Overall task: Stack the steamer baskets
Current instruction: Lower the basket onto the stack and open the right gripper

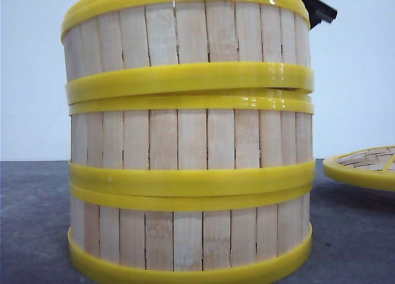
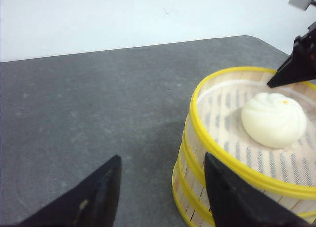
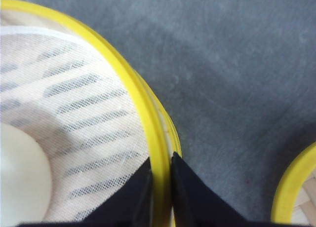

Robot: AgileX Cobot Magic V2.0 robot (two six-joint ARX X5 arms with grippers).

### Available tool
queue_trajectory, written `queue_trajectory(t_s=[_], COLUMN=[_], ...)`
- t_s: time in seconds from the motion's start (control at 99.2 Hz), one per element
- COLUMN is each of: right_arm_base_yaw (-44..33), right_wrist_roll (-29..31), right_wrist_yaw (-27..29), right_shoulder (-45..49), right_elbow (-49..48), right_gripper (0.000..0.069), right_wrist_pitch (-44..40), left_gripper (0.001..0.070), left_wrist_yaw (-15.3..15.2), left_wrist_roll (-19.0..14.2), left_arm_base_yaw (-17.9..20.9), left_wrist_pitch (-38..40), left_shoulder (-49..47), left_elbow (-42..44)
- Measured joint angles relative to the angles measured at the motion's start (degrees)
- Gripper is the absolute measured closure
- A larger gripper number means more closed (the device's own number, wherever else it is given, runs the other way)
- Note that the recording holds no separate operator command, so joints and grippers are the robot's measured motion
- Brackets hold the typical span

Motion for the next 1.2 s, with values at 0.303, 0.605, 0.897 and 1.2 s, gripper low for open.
queue_trajectory(t_s=[0.303,0.605,0.897,1.2], right_arm_base_yaw=[0.07,0.11,0.09,0.09], right_wrist_roll=[-0.09,-0.46,-0.24,-0.22], right_wrist_yaw=[1.38,3.23,3.17,3.87], right_shoulder=[0.35,0.46,0.46,-3.65], right_elbow=[-0.07,-0.35,-0.35,2.19], right_gripper=[0.0657,0.0534,0.0269,0.0265], right_wrist_pitch=[-1.09,-2.1,0.15,0.94], left_gripper=[0.039,0.039,0.039,0.039], left_wrist_yaw=[0.0,0.0,0.0,0.0], left_wrist_roll=[0.0,0.02,0.04,0.04], left_arm_base_yaw=[0.0,0.0,0.0,0.0], left_wrist_pitch=[-0.02,-0.02,-0.02,-0.02], left_shoulder=[0.0,0.0,0.0,0.0], left_elbow=[0.0,0.0,0.0,0.0])
